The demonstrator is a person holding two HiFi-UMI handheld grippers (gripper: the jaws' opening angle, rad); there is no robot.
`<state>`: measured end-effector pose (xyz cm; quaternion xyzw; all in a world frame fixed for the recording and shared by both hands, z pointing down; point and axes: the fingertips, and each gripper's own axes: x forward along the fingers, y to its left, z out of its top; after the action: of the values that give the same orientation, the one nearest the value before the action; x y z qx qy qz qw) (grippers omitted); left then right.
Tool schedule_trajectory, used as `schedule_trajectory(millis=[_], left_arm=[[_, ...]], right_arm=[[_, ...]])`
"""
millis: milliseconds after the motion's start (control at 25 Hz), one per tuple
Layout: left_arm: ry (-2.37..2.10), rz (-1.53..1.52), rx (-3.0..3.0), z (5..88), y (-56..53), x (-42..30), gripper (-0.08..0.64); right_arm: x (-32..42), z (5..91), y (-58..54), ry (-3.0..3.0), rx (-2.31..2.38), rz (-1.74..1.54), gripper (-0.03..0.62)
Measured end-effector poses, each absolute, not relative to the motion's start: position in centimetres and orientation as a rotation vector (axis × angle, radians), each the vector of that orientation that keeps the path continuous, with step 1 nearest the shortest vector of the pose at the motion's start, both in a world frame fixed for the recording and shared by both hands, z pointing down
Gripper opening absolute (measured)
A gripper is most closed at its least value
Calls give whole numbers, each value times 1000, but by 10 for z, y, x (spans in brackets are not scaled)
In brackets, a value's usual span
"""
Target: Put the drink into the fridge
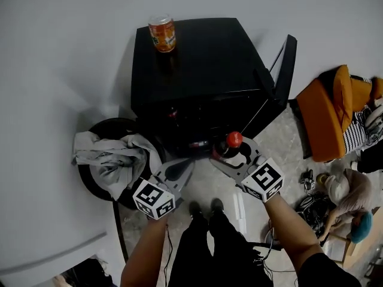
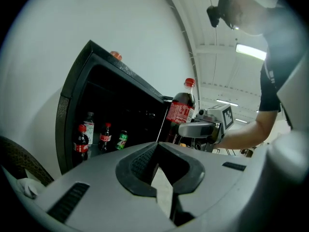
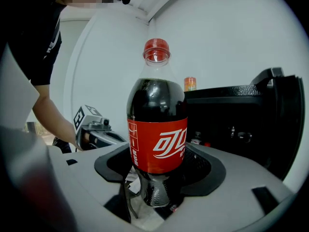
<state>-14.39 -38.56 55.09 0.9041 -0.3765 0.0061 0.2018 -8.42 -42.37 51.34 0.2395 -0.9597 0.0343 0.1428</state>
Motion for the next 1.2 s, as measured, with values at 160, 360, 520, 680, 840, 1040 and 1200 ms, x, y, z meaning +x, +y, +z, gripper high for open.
schedule_trajectory(millis=[160,360,520,680,840,1040,1200], left_arm=[[-1081,9,2518,570,-401,-140,12],[-1091,16,2525,598,-415,-135,11],[-1113,-4,2523,618,-424,-137,11],[-1126,7,2520,638,-435,-140,11],[-1122,19,2521,655,-442,-141,11],[-1132,7,2531,672,-453,-143,12],[-1130,1,2527,688,-464,-143,12]], right_arm=[[-89,539,-447,-2776,674,76,319],[-96,564,-476,-2793,705,79,321],[-99,588,-495,-2797,729,74,320],[-99,608,-516,-2793,761,81,321],[-102,627,-534,-2774,768,31,321],[-109,651,-554,-2761,778,19,321],[-111,664,-568,-2762,830,51,319]])
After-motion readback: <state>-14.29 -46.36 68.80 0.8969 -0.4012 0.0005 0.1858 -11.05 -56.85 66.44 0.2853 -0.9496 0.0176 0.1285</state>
